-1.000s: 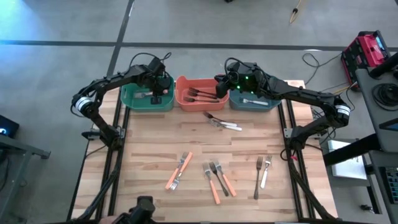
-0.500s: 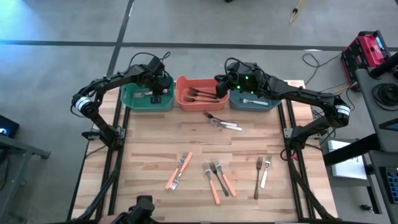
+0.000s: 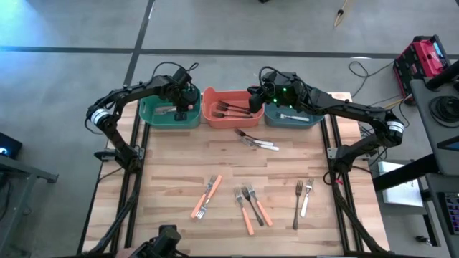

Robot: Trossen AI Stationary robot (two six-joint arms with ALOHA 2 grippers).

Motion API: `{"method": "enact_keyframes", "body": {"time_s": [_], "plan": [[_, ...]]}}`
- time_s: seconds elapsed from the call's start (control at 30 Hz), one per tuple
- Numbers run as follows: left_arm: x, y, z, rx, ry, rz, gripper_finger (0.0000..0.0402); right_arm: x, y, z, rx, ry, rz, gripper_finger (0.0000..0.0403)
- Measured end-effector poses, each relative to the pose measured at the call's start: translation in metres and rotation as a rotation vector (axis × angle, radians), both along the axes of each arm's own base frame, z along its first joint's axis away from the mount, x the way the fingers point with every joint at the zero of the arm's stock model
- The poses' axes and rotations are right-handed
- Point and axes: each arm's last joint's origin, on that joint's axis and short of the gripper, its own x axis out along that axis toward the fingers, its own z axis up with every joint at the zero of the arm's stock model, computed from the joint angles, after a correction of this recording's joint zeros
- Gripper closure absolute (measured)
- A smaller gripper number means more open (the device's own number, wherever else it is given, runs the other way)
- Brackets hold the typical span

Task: Sort silverware by color (type)
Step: Put the orange fork into the green bin

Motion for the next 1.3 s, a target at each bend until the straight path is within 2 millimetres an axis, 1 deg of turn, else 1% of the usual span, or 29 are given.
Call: {"method": "enact_keyframes", "body": {"time_s": [0.2,1.13,1.3], "plan": [[0.0007,0.0018,-0.0061,-0.016,0.011,0.006,0.0334,0.0000,0.0000,0.0000,0.006,-0.003,-0.002,0.0376],[0.0005,0.0021,-0.0062,-0.021,0.008,0.024,0.0333,0.0000,0.0000,0.0001,0.005,-0.005,-0.002,0.0376],[0.0006,0.0021,-0.0062,-0.021,0.007,0.029,0.0319,0.0000,0.0000,0.0001,0.005,-0.005,-0.002,0.0376]]}}
